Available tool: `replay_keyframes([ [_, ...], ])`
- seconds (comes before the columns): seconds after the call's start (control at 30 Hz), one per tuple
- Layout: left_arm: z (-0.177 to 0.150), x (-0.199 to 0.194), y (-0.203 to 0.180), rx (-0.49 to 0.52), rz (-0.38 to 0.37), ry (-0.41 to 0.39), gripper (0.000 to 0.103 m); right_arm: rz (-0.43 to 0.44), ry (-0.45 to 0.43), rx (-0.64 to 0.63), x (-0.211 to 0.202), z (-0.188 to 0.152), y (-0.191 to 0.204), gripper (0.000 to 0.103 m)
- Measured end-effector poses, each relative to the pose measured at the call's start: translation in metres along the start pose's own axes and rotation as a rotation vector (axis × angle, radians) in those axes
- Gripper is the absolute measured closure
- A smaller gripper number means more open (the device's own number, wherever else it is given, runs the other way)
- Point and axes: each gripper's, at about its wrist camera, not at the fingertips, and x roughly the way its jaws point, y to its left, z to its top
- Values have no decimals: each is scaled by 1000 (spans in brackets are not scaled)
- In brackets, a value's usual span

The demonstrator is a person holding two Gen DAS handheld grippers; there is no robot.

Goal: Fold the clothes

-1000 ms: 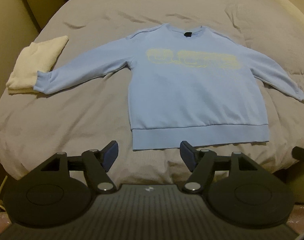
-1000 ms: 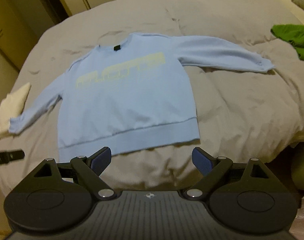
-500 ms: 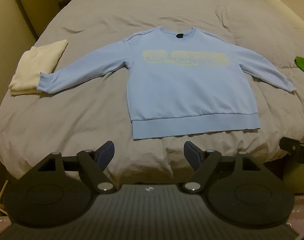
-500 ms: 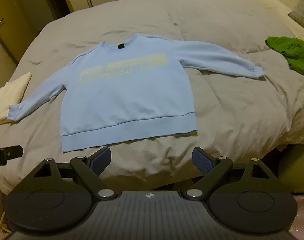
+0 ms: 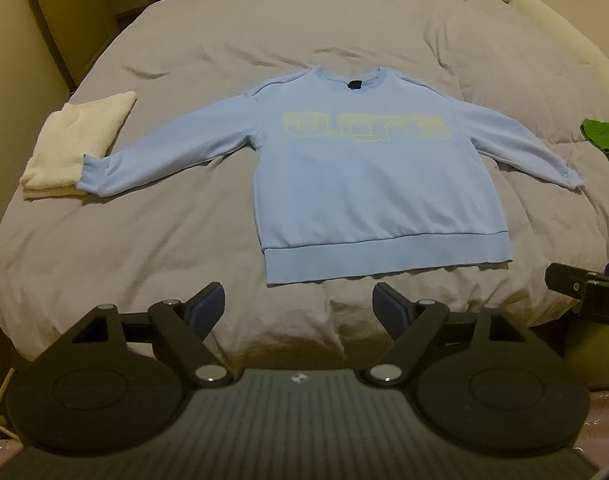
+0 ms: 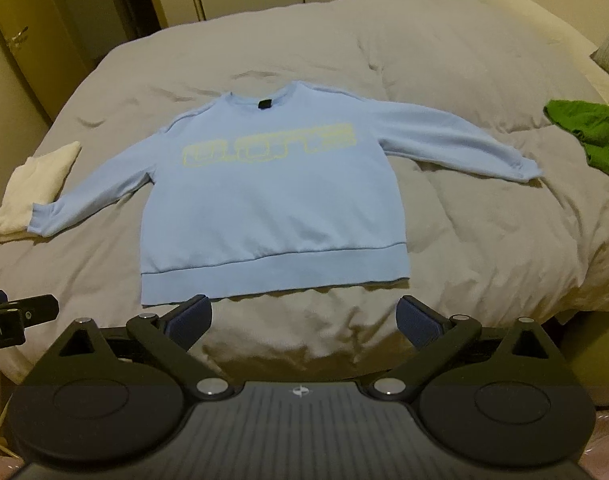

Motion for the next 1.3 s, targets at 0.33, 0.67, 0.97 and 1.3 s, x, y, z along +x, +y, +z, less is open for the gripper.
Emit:
replay_keyframes([
  [0.33,5,2,-9,10,7,3,23,-5,3,-2,1,3,-2,2],
  [0.67,15,13,-22,14,32,28,20,2,15,3,8,11,-13,2],
  [0.97,38,32,-34,-14,74,45,18,38,42,-22,31,36,-22,2],
  [1.3,96,69,-64,-143,136,59,15,108,71,-139,76,108,-49,2],
])
